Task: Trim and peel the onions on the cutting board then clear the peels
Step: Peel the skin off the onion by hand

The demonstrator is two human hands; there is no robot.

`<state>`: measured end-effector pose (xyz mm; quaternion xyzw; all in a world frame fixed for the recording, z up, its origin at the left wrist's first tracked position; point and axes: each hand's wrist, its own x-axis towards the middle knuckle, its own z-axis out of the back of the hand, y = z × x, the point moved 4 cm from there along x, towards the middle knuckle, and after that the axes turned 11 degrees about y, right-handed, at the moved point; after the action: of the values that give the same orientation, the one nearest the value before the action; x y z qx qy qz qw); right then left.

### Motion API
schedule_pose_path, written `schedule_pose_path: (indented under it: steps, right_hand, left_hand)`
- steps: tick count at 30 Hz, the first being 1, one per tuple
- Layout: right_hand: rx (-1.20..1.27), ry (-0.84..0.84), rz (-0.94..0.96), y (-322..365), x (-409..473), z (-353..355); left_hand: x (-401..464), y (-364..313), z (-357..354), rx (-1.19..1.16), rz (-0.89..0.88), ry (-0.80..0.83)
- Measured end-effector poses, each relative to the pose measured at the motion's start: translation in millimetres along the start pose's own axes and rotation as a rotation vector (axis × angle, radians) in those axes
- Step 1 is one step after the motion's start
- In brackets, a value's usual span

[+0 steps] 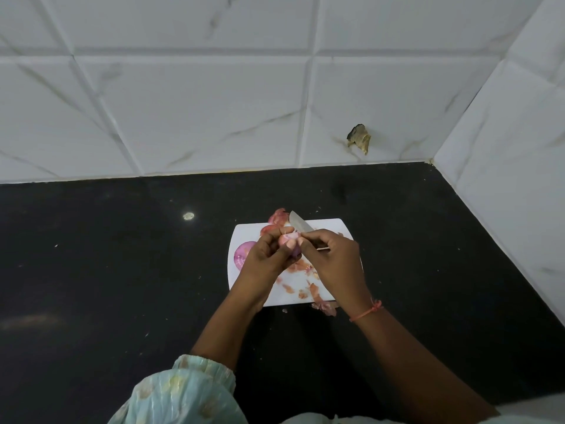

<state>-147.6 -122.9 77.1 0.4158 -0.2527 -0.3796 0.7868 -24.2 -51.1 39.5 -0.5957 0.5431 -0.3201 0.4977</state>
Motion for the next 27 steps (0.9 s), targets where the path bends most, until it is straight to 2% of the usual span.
schedule_pose_path:
  steps: [6, 10, 16, 21, 24, 27]
  right_hand:
    - [-0.216, -0.006, 0.117, 4.0, 0.0, -5.7]
    - [-0.239, -0.029, 0.137, 5.3, 1.8, -4.0]
    - [-0.043, -0.089, 0.053, 2.9, 4.8, 4.5]
    - [0.141, -0.049, -0.087, -3.0, 8.3, 10.7]
    - [0.163, -0.017, -0.081, -2.4, 6.9, 8.2]
    - [0.141, -0.001, -0.043, -1.5, 7.1, 9.0]
  left_hand:
    - [-0.8, 0.5, -1.3, 0.073, -0.015, 0.008]
    - [-1.2, 0.2, -2.2, 0.068, -0.014, 0.01]
    - [-1.3, 3.1, -2.8, -0.064, -0.011, 0.043]
    - [0.8, 8.3, -10.7, -0.406, 0.104, 0.033]
    - [5.1, 11.2, -18.0, -0.294, 0.216, 0.003]
    - [6.3, 11.0, -19.8, -0.178, 0.222, -0.017]
